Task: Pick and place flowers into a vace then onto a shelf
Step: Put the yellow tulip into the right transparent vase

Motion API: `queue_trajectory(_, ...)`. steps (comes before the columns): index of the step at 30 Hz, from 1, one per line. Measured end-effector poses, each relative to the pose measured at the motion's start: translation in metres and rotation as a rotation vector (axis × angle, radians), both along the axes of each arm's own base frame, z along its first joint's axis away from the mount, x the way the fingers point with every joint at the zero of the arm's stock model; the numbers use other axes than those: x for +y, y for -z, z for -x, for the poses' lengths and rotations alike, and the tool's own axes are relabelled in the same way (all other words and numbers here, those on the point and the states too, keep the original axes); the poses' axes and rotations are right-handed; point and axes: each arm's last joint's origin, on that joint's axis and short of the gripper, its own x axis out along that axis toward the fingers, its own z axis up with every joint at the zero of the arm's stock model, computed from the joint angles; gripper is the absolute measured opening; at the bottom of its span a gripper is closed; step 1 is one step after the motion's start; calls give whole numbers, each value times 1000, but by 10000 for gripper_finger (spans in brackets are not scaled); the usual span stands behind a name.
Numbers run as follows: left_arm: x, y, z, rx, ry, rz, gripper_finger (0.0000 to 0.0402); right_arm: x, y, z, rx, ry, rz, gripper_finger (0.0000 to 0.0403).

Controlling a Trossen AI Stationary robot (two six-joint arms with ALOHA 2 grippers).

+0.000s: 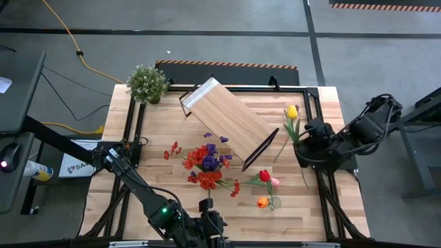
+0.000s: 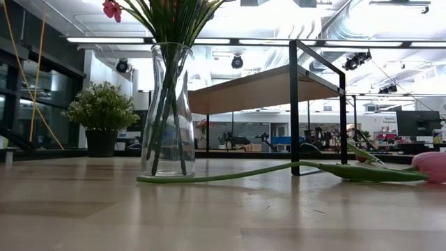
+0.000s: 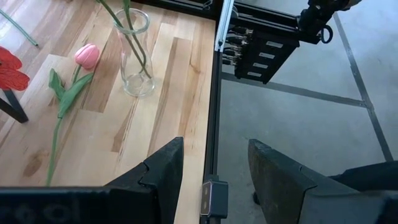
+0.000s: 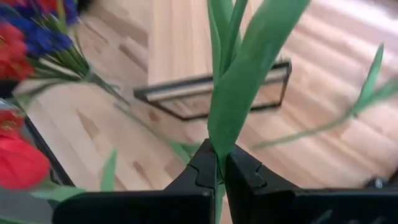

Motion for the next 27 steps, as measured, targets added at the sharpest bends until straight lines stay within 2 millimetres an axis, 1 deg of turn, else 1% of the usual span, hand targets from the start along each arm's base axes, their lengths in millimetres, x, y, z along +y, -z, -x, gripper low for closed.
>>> queue_trajectory(7,0,0,0,0,0,-1,211,-9,-25,5,-122,-15,98,3)
queue_trajectory(16,1,0,0,-7,-19,-21,211,-28,-59,25,-340,-14,194,4)
queue_trajectory(21,2,0,0,-18,-42,-41,211,-39,-71,37,-453,-8,238,3)
queue_trajectory(27,5,1,0,-33,-88,-70,211,-47,-81,47,-525,-16,292,3)
